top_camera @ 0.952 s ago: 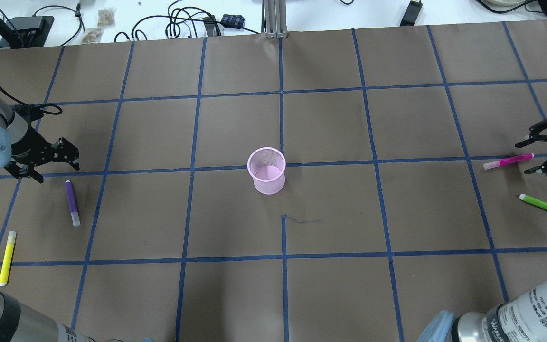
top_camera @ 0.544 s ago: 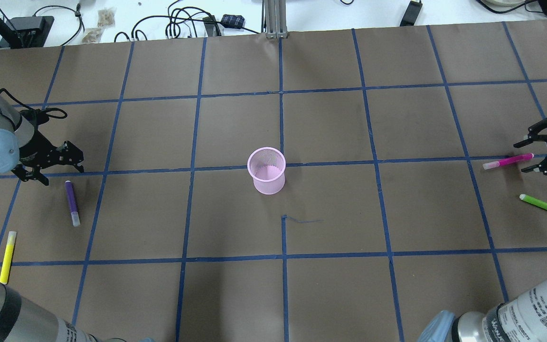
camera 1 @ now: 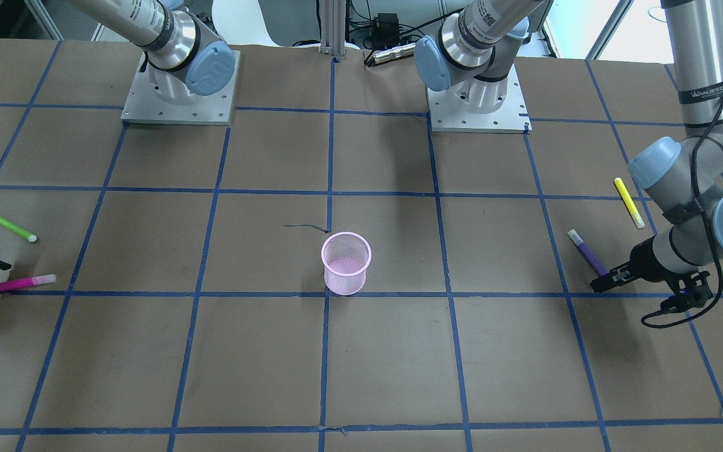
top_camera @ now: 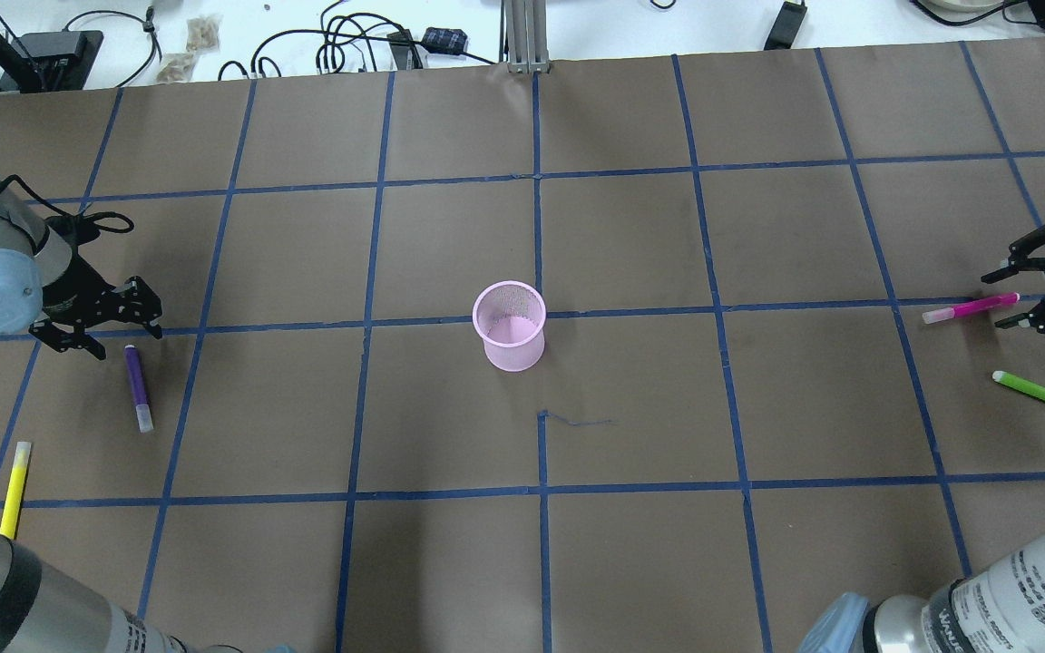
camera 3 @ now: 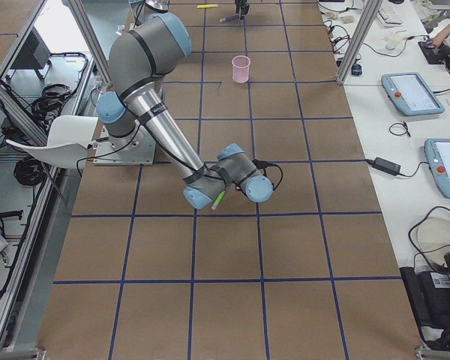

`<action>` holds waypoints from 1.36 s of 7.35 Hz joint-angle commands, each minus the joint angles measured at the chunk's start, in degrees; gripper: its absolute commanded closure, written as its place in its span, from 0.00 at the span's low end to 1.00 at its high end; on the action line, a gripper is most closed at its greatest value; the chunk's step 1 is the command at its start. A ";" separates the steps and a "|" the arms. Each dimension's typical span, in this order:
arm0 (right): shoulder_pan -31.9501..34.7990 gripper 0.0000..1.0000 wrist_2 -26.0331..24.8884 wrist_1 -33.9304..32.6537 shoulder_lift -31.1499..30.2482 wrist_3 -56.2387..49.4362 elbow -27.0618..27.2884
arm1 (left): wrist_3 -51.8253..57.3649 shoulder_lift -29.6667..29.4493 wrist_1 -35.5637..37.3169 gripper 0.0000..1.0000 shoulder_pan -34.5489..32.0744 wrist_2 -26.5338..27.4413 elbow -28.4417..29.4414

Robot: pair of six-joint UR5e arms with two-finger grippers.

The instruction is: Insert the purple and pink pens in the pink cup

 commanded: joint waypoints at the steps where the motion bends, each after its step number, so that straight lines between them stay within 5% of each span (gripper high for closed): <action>1: -0.09 0.35 -0.01 -0.09 1.18 -0.02 -0.19 | 0.17 -0.02 0.29 0.44 0.00 0.08 -0.12; 4: -0.09 0.42 -0.53 0.43 0.49 0.77 -0.19 | 0.00 0.06 0.29 1.00 0.09 -0.01 0.05; 6: -0.09 0.61 -0.71 0.52 0.22 0.68 -0.19 | -0.09 0.94 0.46 1.00 0.44 -0.27 0.58; 7: -0.09 0.84 -0.71 0.43 0.22 0.68 -0.19 | -0.18 2.07 0.64 1.00 0.26 -0.53 1.02; 8: -0.09 0.95 -0.71 0.43 0.22 0.68 -0.19 | -0.09 3.65 0.64 1.00 -0.52 -0.71 2.59; 10: 0.00 1.00 -0.71 0.87 -0.91 0.77 -0.19 | -0.09 5.77 0.81 1.00 -1.57 -3.77 5.58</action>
